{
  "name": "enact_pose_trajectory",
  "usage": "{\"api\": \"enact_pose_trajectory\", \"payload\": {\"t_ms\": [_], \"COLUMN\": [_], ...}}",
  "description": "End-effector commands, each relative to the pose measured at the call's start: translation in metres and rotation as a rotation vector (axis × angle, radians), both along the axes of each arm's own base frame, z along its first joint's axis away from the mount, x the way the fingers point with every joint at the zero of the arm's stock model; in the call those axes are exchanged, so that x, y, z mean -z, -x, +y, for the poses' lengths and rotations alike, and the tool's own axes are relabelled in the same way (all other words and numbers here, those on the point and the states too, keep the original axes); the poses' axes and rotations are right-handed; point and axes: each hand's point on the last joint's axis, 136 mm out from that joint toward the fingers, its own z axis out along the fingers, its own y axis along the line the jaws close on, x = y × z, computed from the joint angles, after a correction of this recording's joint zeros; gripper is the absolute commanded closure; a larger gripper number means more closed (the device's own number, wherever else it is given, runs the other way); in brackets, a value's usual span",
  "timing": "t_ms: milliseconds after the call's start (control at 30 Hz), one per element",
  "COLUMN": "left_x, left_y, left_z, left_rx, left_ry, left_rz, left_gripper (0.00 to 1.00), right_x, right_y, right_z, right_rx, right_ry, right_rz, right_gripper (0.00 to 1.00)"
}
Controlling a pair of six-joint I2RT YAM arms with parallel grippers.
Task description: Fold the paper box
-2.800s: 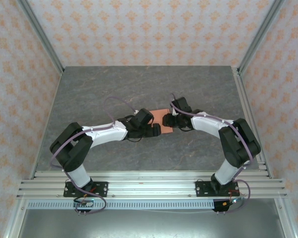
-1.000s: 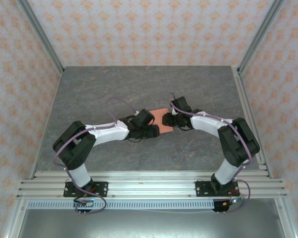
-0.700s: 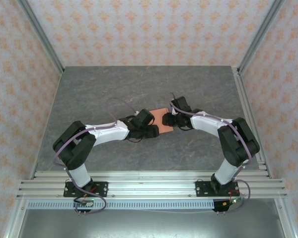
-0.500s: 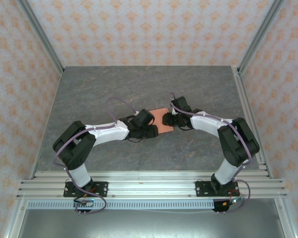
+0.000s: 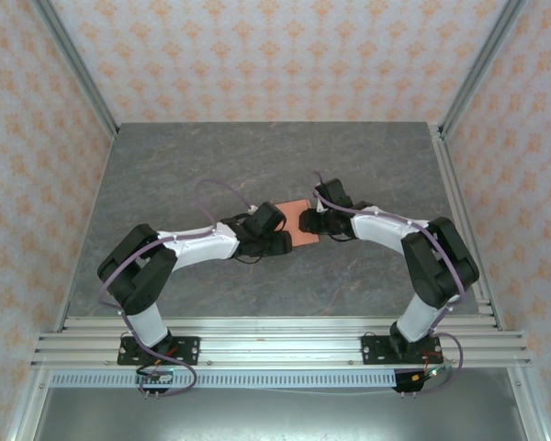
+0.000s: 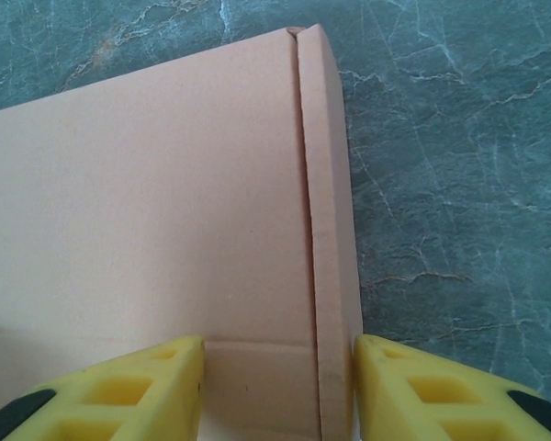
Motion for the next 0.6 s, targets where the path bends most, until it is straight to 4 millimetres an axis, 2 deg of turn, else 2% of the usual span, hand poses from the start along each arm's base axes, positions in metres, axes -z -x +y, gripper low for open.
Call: {"api": "enact_pose_trajectory", "payload": {"t_ms": [0, 433, 567], "left_x": [-0.013, -0.007, -0.012], "left_y": [-0.006, -0.011, -0.01], "left_z": [0.006, 0.02, 0.023], "left_rx": [0.0, 0.014, 0.029], "left_ry": [-0.054, -0.163, -0.168], "left_rz": [-0.052, -0.074, -0.097], "left_gripper": [0.33, 0.37, 0.36], "right_x": [0.016, 0.015, 0.015], "right_y": [0.011, 0.011, 0.011], "right_z": [0.0, -0.001, -0.001], "right_rx": [-0.016, -0.02, -0.021], "right_ry": [0.037, 0.045, 0.046], "right_rz": [0.057, 0.057, 0.057], "right_gripper": [0.56, 0.55, 0.55]}}
